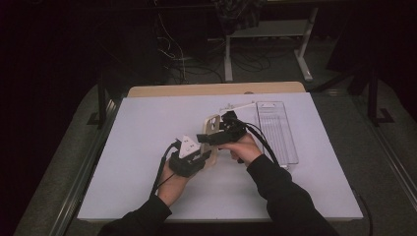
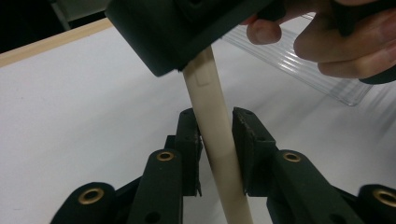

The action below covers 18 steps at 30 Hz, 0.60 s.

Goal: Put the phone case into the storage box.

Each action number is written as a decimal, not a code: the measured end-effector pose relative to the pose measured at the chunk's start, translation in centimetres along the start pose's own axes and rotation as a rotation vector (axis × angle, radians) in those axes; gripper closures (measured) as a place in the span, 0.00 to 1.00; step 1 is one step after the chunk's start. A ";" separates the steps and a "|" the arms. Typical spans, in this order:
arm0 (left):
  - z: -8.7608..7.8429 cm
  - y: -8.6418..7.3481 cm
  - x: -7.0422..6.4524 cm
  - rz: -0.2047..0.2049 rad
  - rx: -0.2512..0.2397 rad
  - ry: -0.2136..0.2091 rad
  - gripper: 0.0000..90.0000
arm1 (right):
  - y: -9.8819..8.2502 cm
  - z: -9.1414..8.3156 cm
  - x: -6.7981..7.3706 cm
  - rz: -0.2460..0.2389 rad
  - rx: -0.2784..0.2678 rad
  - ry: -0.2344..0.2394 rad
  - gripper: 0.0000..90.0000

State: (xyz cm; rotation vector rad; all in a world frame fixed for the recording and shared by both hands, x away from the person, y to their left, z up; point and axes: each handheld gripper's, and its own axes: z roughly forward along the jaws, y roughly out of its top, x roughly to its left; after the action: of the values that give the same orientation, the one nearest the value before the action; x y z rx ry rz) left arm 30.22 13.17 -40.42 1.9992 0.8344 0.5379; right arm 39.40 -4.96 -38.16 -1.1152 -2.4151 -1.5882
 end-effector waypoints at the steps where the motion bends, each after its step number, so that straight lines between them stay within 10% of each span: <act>1: 0.0 0.0 0.0 0.003 0.002 0.003 0.79 | 0.0 0.0 0.0 0.000 -0.004 0.003 0.05; 7: 0.1 0.0 0.3 0.008 0.004 -0.007 0.73 | 0.0 0.0 0.1 -0.002 -0.004 0.007 0.07; 18: 0.3 0.2 1.0 0.018 0.061 -0.047 0.30 | 0.0 -0.1 -0.1 0.000 -0.008 -0.005 0.07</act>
State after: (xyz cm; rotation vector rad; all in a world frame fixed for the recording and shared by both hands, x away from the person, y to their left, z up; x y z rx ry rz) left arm 31.17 13.71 -40.32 2.0686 0.8140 0.4793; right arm 39.46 -5.11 -38.10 -1.1225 -2.4139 -1.5983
